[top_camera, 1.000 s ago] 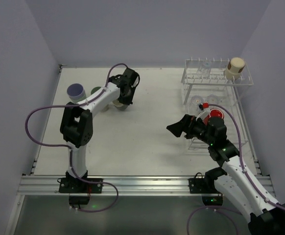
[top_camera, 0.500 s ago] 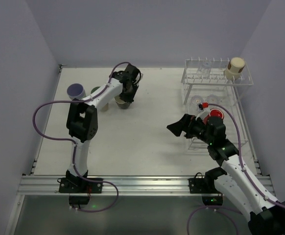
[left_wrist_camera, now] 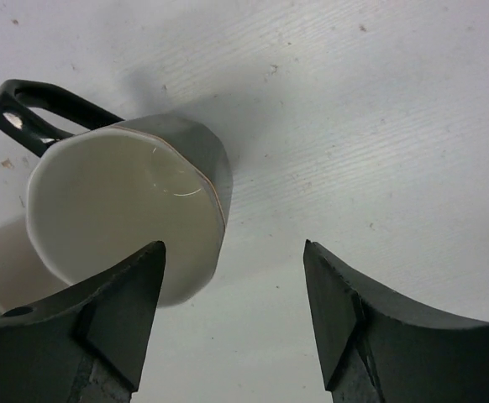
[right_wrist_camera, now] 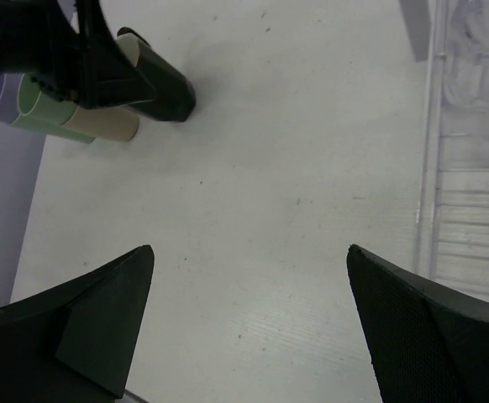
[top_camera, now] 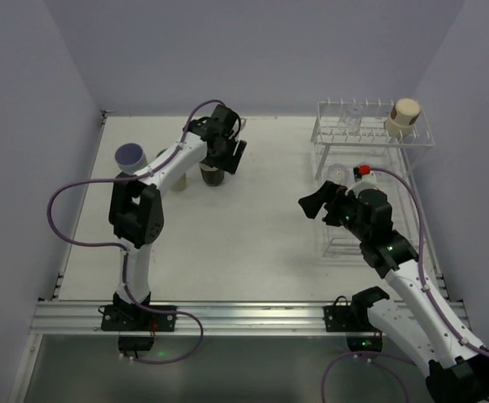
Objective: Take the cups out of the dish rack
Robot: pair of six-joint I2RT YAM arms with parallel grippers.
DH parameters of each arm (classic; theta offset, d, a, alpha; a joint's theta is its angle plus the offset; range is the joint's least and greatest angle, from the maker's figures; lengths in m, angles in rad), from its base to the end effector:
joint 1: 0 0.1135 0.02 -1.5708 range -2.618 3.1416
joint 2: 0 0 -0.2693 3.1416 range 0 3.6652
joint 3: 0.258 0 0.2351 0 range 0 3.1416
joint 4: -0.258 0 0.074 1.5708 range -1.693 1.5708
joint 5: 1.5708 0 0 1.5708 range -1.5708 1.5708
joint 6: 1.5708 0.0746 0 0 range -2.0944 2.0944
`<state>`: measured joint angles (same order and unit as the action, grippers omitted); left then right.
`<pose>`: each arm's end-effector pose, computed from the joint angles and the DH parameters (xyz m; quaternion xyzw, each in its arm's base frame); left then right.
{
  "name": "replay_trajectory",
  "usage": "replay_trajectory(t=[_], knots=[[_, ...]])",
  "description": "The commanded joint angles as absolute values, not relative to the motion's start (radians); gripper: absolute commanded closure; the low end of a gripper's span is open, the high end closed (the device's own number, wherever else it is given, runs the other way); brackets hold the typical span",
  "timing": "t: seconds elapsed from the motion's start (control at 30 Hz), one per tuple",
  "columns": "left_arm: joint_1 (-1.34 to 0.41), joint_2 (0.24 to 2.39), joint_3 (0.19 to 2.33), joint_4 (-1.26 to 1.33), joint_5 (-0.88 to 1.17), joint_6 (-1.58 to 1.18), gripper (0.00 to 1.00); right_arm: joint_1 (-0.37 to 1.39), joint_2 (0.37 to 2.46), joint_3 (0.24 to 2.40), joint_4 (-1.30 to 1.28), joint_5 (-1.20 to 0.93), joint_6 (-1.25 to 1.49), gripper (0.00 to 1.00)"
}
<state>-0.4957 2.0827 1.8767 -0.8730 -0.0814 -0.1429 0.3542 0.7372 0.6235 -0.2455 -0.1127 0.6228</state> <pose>0.4047 -0.2119 0.2297 0.1603 0.9558 -0.0389 0.2433 0.1771 0.0744 0.2763 0.0781 0.8176 0.3077 0.4803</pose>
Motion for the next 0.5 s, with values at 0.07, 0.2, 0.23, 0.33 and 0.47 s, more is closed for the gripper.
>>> replay_trajectory(t=[0.07,0.2,0.23,0.33,0.47], knots=[[-0.560,1.788,1.838,-0.750,0.038,-0.181,0.22,0.345,0.723,0.761,-0.377,0.222,0.525,0.02],[-0.629,1.565,1.649,-0.577,0.126,-0.215,0.20,0.270,0.729,0.736,-0.370,0.324,0.514,0.04],[-0.664,1.472,1.608,-0.548,0.138,-0.216,0.20,0.224,0.748,0.729,-0.361,0.330,0.511,0.04],[-0.702,1.308,1.438,-0.466,0.169,-0.227,0.18,0.123,0.787,0.716,-0.347,0.345,0.500,0.01],[-0.703,1.148,1.234,-0.446,0.137,-0.221,0.17,0.049,0.844,0.709,-0.324,0.364,0.483,0.01]])
